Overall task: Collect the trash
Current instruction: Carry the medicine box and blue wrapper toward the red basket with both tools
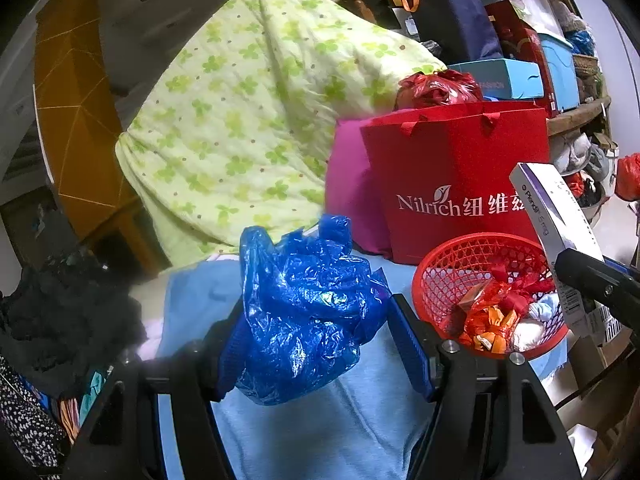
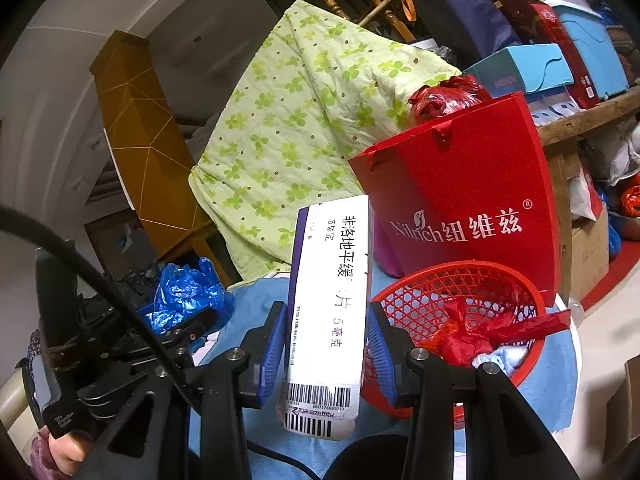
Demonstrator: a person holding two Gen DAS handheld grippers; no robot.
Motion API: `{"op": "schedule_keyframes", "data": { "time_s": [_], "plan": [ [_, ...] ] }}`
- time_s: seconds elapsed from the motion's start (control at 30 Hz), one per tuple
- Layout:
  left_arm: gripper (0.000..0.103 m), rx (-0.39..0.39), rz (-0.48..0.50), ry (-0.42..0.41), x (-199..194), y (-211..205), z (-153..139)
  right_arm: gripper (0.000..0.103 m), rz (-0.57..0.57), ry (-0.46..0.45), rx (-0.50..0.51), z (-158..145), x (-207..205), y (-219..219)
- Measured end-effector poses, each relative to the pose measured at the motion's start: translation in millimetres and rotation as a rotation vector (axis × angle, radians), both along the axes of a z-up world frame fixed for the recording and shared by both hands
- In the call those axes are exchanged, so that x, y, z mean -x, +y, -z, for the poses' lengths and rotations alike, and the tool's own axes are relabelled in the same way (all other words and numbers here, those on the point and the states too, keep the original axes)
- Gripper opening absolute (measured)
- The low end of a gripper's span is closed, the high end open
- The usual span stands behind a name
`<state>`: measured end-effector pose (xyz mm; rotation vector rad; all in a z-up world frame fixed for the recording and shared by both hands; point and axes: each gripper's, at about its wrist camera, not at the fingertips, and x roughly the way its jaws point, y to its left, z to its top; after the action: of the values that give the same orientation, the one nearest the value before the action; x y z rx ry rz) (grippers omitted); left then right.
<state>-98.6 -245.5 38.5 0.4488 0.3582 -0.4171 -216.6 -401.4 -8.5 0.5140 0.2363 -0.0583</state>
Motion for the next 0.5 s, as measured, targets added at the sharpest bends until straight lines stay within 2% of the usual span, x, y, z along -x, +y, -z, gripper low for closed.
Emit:
{"op": "schedule_keyframes", "data": {
  "time_s": [0.5],
  "plan": [
    [0.069, -0.039, 0.04, 0.001, 6, -21, 7, 0.043, 0.03, -0.004, -0.035, 7, 10, -13]
  ]
}}
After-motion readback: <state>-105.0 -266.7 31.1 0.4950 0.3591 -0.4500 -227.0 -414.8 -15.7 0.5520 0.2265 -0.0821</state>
